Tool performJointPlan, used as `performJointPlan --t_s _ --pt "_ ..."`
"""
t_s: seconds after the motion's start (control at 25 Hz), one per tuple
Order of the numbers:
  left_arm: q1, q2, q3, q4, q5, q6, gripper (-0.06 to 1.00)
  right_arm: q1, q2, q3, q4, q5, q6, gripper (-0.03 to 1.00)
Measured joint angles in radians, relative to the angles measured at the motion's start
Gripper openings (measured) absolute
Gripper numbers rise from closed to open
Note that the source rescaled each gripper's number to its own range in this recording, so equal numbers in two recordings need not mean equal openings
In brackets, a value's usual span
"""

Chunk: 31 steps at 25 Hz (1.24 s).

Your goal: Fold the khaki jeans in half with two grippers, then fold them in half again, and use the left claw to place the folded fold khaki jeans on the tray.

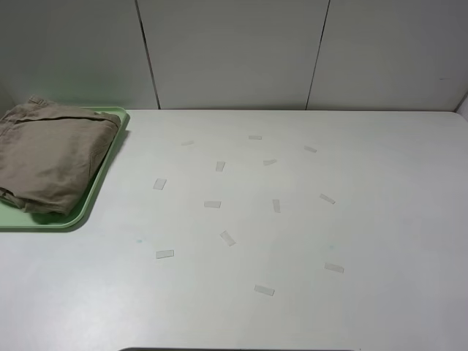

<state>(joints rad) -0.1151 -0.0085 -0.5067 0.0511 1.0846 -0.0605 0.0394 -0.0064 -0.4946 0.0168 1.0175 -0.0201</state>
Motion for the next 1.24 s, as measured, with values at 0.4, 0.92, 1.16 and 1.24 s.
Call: performJointPlan --t_s 0.4,0.92,1.16,1.24 --pt "0.0 0.0 0.013 0.026 -0.022 -0.004 0.96 0.0 0.0 0.0 0.0 0.0 0.0 1.0" --pt "0.0 0.0 0.013 0.026 -0.022 -0.004 0.96 0.0 0.0 0.0 0.0 0.0 0.0 1.0" --pt "0.0 0.0 0.013 0.026 -0.022 -0.004 0.96 0.0 0.0 0.0 0.0 0.0 0.0 1.0" --pt "0.0 0.0 0.013 0.026 -0.022 -0.004 0.96 0.0 0.0 0.0 0.0 0.0 0.001 1.0"
